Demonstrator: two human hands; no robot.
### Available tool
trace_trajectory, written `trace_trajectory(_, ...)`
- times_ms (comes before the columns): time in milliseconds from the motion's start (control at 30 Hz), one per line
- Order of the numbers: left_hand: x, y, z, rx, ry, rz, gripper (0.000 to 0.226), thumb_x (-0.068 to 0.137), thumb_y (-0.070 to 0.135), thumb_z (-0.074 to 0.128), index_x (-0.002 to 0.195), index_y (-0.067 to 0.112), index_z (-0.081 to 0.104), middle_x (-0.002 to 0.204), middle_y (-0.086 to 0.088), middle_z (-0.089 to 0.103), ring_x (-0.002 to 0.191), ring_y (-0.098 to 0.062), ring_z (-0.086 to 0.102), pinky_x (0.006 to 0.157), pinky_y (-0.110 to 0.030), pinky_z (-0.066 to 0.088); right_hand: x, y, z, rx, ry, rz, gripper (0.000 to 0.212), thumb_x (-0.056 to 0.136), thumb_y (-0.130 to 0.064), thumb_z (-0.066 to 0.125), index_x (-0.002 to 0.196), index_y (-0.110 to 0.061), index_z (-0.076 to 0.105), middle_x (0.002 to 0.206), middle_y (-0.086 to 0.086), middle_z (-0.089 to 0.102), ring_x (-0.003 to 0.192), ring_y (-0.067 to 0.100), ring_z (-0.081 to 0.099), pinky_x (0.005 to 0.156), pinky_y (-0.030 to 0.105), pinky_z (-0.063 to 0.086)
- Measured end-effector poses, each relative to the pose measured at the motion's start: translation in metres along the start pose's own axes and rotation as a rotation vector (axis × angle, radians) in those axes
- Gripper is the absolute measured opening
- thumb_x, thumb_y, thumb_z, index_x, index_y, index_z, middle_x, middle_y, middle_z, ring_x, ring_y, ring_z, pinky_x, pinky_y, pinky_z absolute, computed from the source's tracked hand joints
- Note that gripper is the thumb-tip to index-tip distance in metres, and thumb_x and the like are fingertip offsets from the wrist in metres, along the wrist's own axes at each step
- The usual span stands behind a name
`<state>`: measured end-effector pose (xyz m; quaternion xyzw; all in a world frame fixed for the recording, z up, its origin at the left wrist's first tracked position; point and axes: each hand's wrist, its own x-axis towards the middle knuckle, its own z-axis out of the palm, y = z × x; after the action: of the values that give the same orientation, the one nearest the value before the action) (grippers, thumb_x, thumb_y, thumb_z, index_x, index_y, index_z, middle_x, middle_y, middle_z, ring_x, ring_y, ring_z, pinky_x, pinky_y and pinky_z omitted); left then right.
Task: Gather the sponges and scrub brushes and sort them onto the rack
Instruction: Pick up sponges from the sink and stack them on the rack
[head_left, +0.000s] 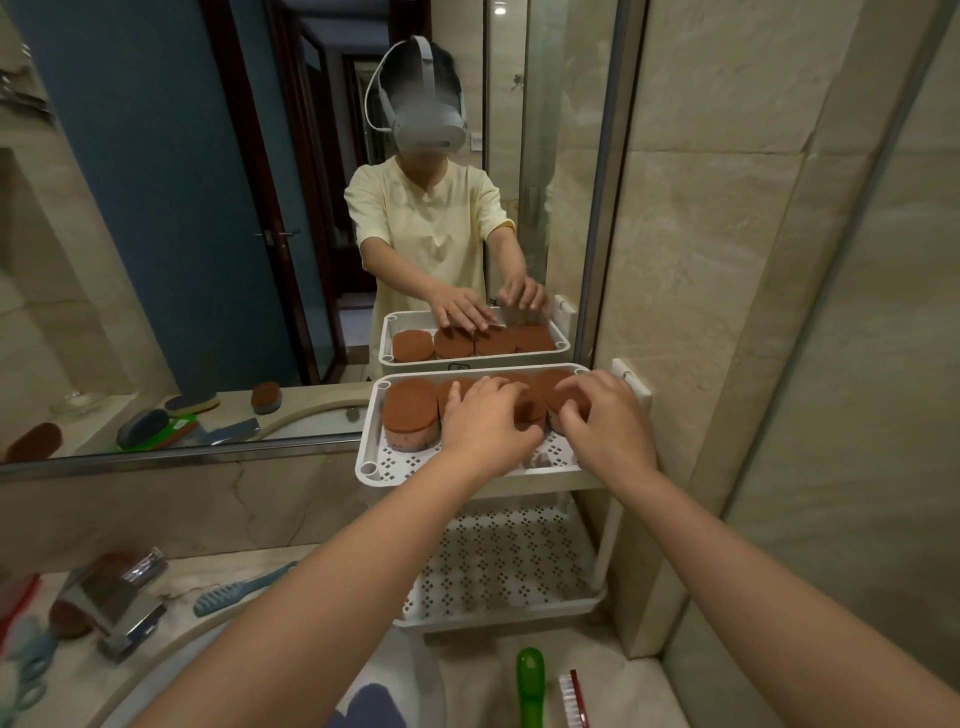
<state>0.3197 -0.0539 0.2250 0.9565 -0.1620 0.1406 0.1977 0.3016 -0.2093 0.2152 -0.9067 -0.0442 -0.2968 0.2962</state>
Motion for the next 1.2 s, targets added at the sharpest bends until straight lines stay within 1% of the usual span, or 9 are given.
trace_trajectory(133, -0.029, 0.001, -0.007, -0.115, 0.046, 0.001, 0.054, 0.082, 0.043, 0.053, 0.135, 0.03, 0.05, 0.135, 0.007, 0.052, 0.127, -0.015, 0.046, 0.115, -0.044, 0.026, -0.025, -0.013, 0.001, 0.144, 0.032, -0.005, 0.027, 0.085, -0.012, 0.056, 0.106, -0.024, 0.066, 0.109, -0.013, 0.058, 0.101, 0.006, 0.055, 0.084, 0.028, 0.049)
trace_trajectory(233, -0.066, -0.007, -0.008, -0.22, 0.156, 0.003, 0.045, 0.085, 0.038, 0.053, 0.13, 0.034, 0.052, 0.13, 0.015, 0.053, 0.117, -0.006, 0.05, 0.093, -0.032, 0.046, -0.052, -0.03, 0.004, 0.297, 0.042, -0.001, 0.032, 0.083, -0.007, 0.055, 0.107, -0.027, 0.064, 0.109, -0.015, 0.052, 0.101, 0.002, 0.055, 0.083, 0.02, 0.046)
trace_trajectory(367, -0.118, -0.021, -0.013, -0.296, 0.303, -0.016, 0.038, 0.088, 0.031, 0.053, 0.126, 0.037, 0.052, 0.124, 0.022, 0.051, 0.112, 0.005, 0.047, 0.088, -0.024, 0.046, -0.091, -0.059, 0.01, 0.384, 0.033, -0.068, 0.032, 0.083, -0.006, 0.055, 0.105, -0.027, 0.062, 0.111, -0.014, 0.052, 0.104, -0.008, 0.049, 0.083, 0.004, 0.037)
trace_trajectory(500, -0.169, -0.041, -0.018, -0.321, 0.405, -0.064, 0.042, 0.085, 0.02, 0.053, 0.125, 0.035, 0.051, 0.125, 0.02, 0.048, 0.117, 0.005, 0.043, 0.093, -0.017, 0.037, -0.13, -0.089, 0.024, 0.466, -0.042, -0.175, 0.033, 0.081, -0.003, 0.054, 0.109, -0.019, 0.063, 0.112, -0.009, 0.053, 0.106, -0.003, 0.05, 0.088, 0.005, 0.036)
trace_trajectory(600, -0.209, -0.06, -0.019, -0.361, 0.426, -0.189, 0.044, 0.085, 0.017, 0.054, 0.125, 0.036, 0.051, 0.123, 0.023, 0.046, 0.113, 0.008, 0.043, 0.087, -0.008, 0.034, -0.157, -0.106, 0.038, 0.497, -0.132, -0.178, 0.034, 0.08, -0.001, 0.055, 0.107, -0.019, 0.064, 0.11, -0.009, 0.053, 0.104, -0.001, 0.051, 0.087, 0.006, 0.038)
trace_trajectory(833, -0.29, -0.113, -0.007, -0.375, 0.348, -0.482, 0.043, 0.085, 0.015, 0.054, 0.123, 0.035, 0.052, 0.13, 0.016, 0.048, 0.117, -0.005, 0.048, 0.088, -0.03, 0.047, -0.209, -0.131, 0.084, 0.485, -0.398, -0.142, 0.031, 0.082, -0.001, 0.057, 0.106, -0.018, 0.066, 0.108, -0.006, 0.055, 0.103, 0.009, 0.054, 0.088, 0.024, 0.044)
trace_trajectory(1000, -0.326, -0.155, 0.012, -0.343, 0.231, -0.614, 0.04, 0.085, 0.027, 0.052, 0.122, 0.04, 0.051, 0.125, 0.022, 0.047, 0.098, 0.015, 0.048, 0.073, -0.017, 0.041, -0.236, -0.139, 0.128, 0.427, -0.598, -0.116, 0.033, 0.082, -0.006, 0.059, 0.11, -0.021, 0.066, 0.113, -0.008, 0.054, 0.105, 0.009, 0.055, 0.089, 0.025, 0.044)
trace_trajectory(1100, -0.339, -0.184, 0.028, -0.336, 0.13, -0.699, 0.036, 0.087, 0.029, 0.054, 0.121, 0.04, 0.051, 0.125, 0.02, 0.049, 0.106, 0.003, 0.052, 0.075, -0.017, 0.038, -0.251, -0.137, 0.156, 0.38, -0.694, -0.035, 0.034, 0.085, -0.015, 0.058, 0.116, -0.029, 0.061, 0.115, -0.01, 0.052, 0.096, 0.005, 0.055, 0.077, 0.015, 0.043)
trace_trajectory(1200, -0.347, -0.213, 0.044, -0.327, 0.021, -0.763, 0.036, 0.087, 0.03, 0.055, 0.121, 0.039, 0.053, 0.128, 0.018, 0.05, 0.108, -0.002, 0.055, 0.077, -0.019, 0.04, -0.264, -0.133, 0.186, 0.305, -0.836, 0.049, 0.041, 0.087, -0.021, 0.057, 0.126, -0.031, 0.052, 0.124, -0.007, 0.047, 0.102, 0.012, 0.055, 0.084, 0.029, 0.047)
